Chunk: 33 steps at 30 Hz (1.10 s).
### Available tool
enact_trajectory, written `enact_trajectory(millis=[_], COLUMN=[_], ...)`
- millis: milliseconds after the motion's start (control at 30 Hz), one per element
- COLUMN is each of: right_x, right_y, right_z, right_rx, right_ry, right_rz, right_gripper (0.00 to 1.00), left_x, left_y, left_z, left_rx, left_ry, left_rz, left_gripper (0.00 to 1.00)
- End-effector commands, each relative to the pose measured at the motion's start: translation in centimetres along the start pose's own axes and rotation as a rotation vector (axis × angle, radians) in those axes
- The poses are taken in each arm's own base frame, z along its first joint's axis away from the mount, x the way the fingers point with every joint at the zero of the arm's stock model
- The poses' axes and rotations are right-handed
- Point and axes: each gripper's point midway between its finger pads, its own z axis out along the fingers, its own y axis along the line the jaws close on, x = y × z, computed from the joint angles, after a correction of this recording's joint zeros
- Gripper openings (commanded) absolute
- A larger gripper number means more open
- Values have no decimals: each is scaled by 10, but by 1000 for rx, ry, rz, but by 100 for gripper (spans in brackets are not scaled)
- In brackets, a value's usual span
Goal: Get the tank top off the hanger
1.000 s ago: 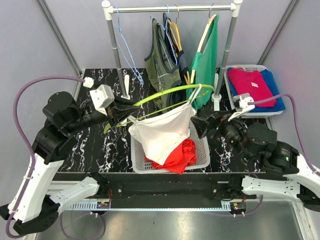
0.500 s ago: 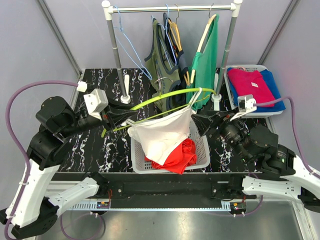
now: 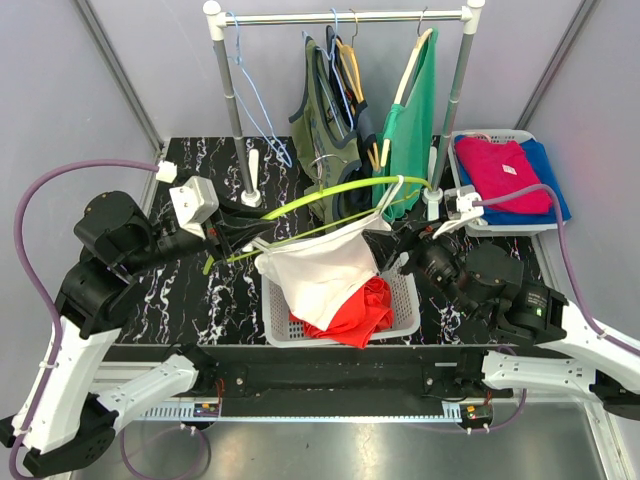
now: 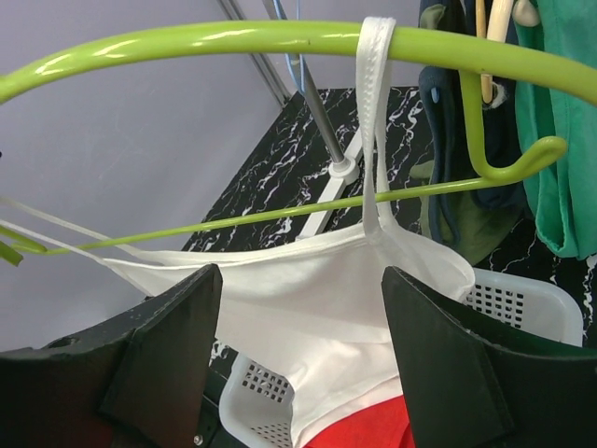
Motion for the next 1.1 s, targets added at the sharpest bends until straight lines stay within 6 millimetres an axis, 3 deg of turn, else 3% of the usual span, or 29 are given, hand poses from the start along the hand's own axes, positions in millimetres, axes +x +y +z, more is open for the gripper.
enact_trajectory(millis=[0,233,467,800,1067], right_x=[-30,-25,-15,-11,-18], right_y=[10,7,4,-14,-23], right_z=[-2,13,25,17,9], right_rx=[-28,27,52,80,93], right_ry=[-87,-99,-81,-90,-106], right_rz=[66,-2,-28,-34,-70], right_gripper=[78,78,68,67,74], left_x=[-31,-36,-42,-44,-47], left_y=[0,-2,-4,-5,-6], left_z=[-3,-4,-9,-11,-13], left_rx=[-5,4,-2,-1,-1], left_ry=[-92,-101,-112,-115,-121], left_rz=[64,60,70,71,74], left_gripper=[0,0,0,0,0])
